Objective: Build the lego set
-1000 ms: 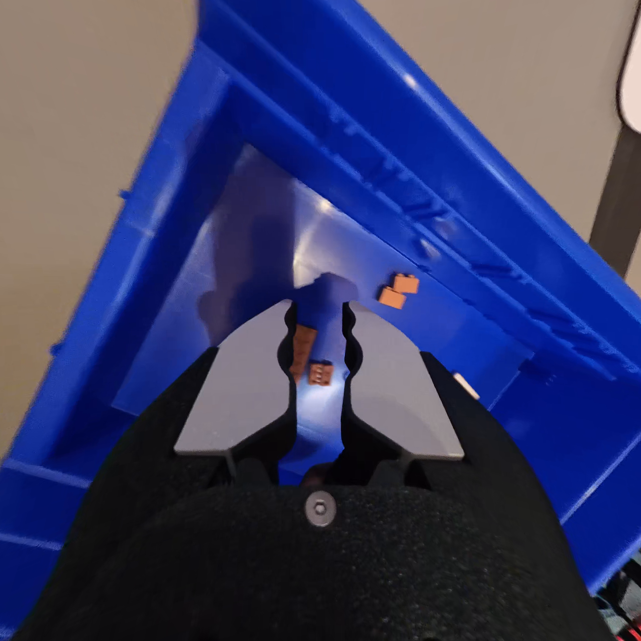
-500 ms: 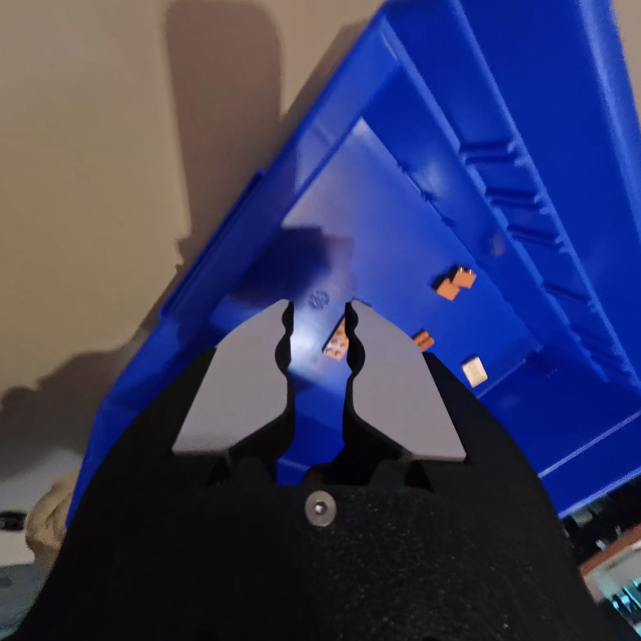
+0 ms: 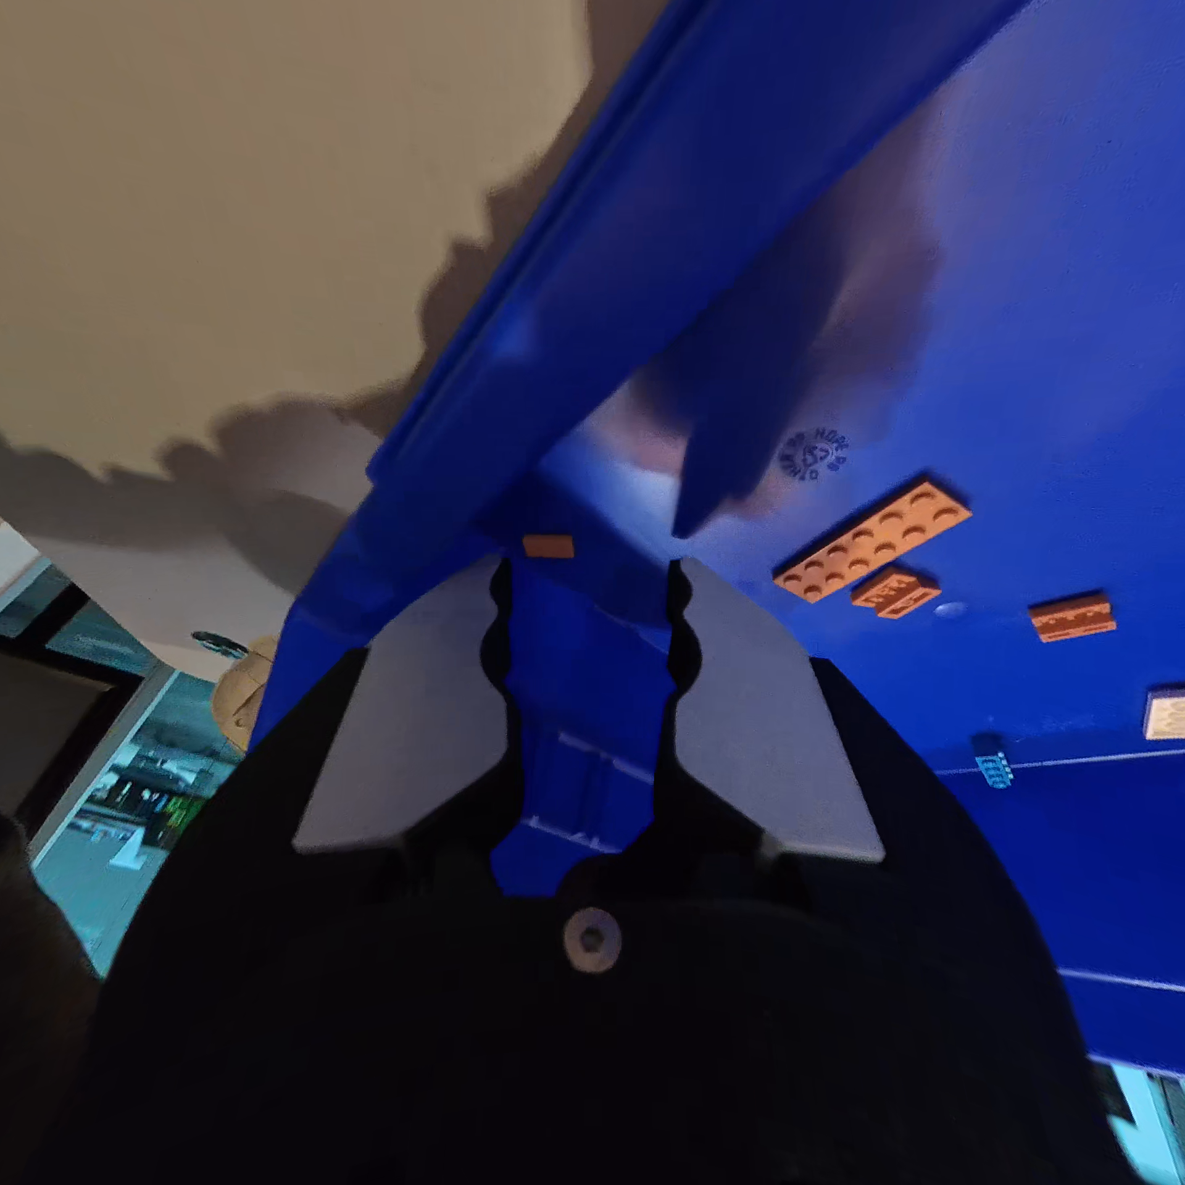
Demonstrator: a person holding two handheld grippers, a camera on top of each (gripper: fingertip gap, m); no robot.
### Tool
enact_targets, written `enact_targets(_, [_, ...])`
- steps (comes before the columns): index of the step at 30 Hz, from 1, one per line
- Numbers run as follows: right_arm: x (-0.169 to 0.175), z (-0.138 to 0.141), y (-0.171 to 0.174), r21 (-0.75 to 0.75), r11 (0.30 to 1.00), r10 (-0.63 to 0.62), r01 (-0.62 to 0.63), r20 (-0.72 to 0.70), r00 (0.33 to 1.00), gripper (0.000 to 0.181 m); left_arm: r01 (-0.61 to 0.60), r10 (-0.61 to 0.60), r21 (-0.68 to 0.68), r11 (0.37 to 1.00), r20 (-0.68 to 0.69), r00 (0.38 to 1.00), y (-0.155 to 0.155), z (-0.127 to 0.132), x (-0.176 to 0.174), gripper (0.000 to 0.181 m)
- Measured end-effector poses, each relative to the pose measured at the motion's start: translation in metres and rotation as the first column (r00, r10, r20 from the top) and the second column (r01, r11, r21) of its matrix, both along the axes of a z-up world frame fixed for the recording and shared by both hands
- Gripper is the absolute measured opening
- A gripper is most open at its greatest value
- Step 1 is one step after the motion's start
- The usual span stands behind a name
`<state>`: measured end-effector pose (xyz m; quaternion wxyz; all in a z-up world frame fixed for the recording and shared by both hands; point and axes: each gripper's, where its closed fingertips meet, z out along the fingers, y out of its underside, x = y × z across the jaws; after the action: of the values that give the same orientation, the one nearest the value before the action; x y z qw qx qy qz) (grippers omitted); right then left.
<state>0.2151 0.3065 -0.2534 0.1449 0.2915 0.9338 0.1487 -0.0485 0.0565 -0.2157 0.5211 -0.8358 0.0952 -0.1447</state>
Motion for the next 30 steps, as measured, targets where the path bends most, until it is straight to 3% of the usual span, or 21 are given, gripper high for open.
enact_targets(9, [0.008,-0.007,0.015,0.169,0.984,-0.075,0.061,0.078,0.994,0.056,0.003,-0.003,0.003,1.000,-0.018,1.000,-0.002,0.002,0.002,0.041])
enact_targets(19, [0.004,-0.009,0.032,0.263,0.958,-0.099,0.116,-0.075,0.992,0.084,0.000,0.000,0.030,1.000,-0.007,1.000,-0.005,0.011,0.001,0.040])
enact_targets(25, [-0.013,0.010,0.058,0.356,0.926,-0.061,0.125,-0.186,0.981,0.075,0.007,-0.006,0.031,0.999,-0.012,1.000,-0.005,0.011,0.003,0.040])
enact_targets(30, [-0.003,0.022,0.050,0.272,0.941,-0.172,0.202,-0.131,0.976,0.071,0.005,-0.004,0.033,0.999,-0.011,1.000,-0.006,0.012,0.003,0.040])
